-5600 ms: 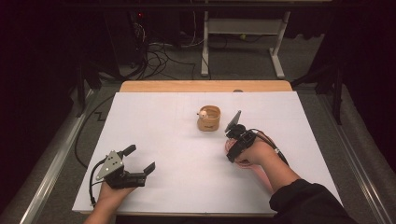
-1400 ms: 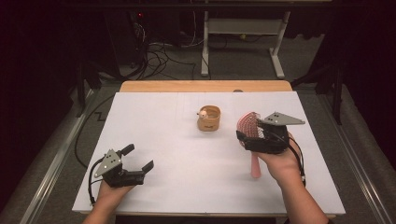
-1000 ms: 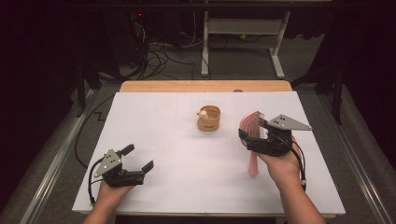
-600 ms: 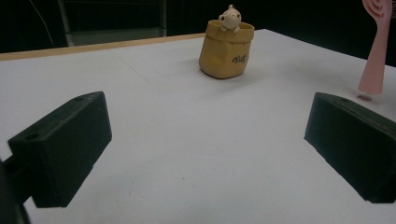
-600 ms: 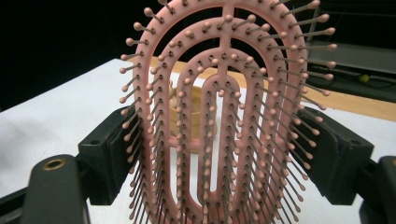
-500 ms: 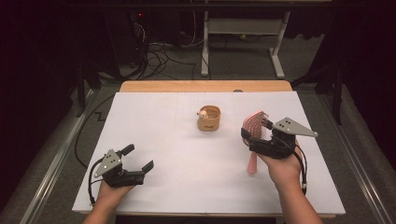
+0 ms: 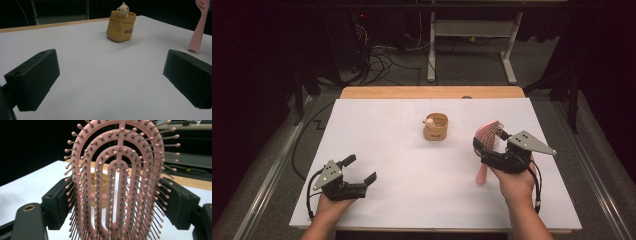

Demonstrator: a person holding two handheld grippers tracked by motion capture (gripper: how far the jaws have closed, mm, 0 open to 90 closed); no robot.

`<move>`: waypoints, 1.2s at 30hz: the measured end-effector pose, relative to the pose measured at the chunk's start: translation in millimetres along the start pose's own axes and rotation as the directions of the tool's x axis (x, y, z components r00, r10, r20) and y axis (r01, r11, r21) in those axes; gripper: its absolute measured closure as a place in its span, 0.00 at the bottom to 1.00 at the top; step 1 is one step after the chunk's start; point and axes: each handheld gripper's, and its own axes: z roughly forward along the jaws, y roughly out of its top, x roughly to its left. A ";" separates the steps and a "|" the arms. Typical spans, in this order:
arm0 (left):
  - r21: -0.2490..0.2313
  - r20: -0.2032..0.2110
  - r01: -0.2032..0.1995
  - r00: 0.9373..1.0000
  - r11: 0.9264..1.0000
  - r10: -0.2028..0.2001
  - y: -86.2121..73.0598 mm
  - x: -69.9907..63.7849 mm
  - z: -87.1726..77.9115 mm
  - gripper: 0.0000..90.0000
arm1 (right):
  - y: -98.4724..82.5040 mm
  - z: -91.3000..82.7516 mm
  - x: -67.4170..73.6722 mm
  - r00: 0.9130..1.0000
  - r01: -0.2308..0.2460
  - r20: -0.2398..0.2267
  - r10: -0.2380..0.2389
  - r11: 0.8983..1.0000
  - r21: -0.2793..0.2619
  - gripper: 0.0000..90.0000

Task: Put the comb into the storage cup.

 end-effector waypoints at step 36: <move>0.009 0.012 -0.004 1.000 1.000 0.004 -1.1 0.3 1.4 0.00 | 6.3 20.5 15.8 1.000 0.021 -0.005 -0.021 0.999 -0.050 0.23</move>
